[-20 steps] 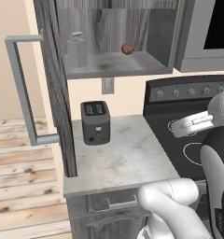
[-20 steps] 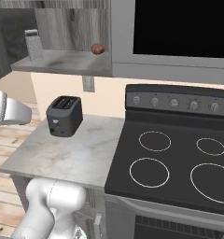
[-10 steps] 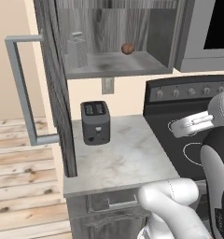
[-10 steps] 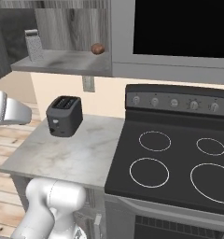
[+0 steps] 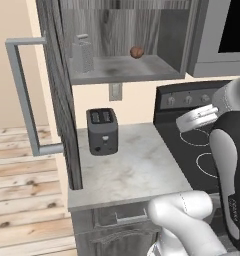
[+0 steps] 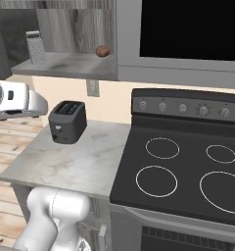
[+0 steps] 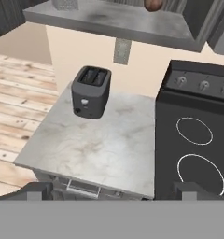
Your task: Pick the cheese from the fridge and the cheese grater from the cabinet and place them next to the salad bowl.
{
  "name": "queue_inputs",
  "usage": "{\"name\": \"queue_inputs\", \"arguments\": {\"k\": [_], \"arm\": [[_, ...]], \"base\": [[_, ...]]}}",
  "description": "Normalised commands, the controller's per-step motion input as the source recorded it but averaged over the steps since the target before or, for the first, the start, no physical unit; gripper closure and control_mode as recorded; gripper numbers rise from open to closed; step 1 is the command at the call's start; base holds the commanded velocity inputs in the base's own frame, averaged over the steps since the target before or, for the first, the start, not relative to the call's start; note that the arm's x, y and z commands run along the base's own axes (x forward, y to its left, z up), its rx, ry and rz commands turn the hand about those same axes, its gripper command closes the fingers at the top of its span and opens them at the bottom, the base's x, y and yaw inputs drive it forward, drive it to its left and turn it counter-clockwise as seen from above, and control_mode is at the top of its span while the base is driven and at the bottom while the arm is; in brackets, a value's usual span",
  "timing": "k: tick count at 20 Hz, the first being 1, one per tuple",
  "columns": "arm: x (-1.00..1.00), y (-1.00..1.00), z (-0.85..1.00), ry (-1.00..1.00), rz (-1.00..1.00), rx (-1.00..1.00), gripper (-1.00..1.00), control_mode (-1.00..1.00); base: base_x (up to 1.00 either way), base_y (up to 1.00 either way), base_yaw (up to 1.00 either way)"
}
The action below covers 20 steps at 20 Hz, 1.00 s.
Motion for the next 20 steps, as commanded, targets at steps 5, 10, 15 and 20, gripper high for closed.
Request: {"name": "queue_inputs", "arguments": {"k": [5,10,15,20], "arm": [[1.0,0.0,0.05,-0.05,0.13,0.06,-1.0,-1.0],[0.97,0.16,0.0,-0.12,-0.02,0.0,-1.0,-1.0],[0.05,0.12,0.12,-0.04,0.12,0.07,-1.0,-1.0],[0.0,0.0,0.37,-0.14,0.24,0.17,-1.0,-1.0]], "base": [[0.0,0.0,0.0],[0.0,0.0,0.0],[0.0,0.0,0.0],[0.0,0.0,0.0]]}}
